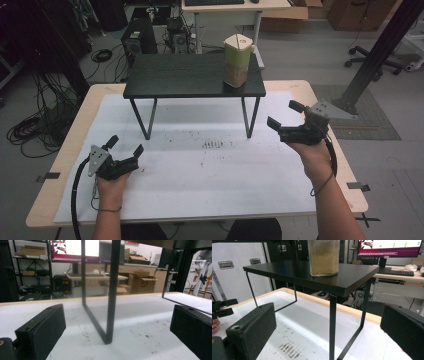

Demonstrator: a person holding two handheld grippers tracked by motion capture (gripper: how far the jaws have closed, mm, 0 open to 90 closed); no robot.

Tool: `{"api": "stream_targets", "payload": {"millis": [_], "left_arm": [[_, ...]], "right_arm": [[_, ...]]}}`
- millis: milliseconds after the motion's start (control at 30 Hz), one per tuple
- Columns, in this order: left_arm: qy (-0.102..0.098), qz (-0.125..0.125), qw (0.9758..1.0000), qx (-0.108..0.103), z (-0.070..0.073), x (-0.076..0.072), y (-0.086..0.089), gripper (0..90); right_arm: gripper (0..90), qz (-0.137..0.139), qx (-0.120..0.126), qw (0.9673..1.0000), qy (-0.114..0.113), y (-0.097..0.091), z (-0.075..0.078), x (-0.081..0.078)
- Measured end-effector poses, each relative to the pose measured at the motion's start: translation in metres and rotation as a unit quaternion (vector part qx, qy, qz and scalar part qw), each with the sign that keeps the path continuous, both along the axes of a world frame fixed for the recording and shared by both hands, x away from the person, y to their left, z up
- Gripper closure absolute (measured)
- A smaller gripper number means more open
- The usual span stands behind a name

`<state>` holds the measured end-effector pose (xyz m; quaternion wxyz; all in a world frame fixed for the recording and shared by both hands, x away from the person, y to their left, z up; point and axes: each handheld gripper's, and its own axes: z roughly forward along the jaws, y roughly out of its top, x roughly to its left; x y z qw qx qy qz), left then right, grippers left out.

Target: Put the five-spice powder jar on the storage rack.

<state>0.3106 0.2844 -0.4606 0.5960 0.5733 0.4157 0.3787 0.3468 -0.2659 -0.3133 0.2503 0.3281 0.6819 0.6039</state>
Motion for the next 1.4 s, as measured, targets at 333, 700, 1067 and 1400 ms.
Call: {"api": "stream_targets", "payload": {"millis": [333, 700, 1067, 1400], "left_arm": [[-0.001, 0.000, 1.0000, -0.002, 0.000, 0.001, 0.000, 0.4], [-0.002, -0.002, 1.0000, -0.003, 0.000, 0.001, 0.000, 0.4], [-0.003, -0.003, 1.0000, -0.003, 0.000, 0.000, 0.000, 0.4], [-0.003, -0.004, 1.0000, -0.003, 0.000, 0.000, 0.000, 0.4]], "right_arm": [[0.0, 0.000, 0.005, 1.0000, 0.006, 0.000, -0.016, 0.002], [0.0, -0.002, 0.010, 0.9998, 0.016, 0.001, -0.035, 0.001], [0.1, -0.003, 0.012, 0.9996, 0.025, 0.001, -0.051, -0.002], [0.1, -0.007, 0.019, 0.9994, 0.028, -0.002, -0.064, -0.004]]}}
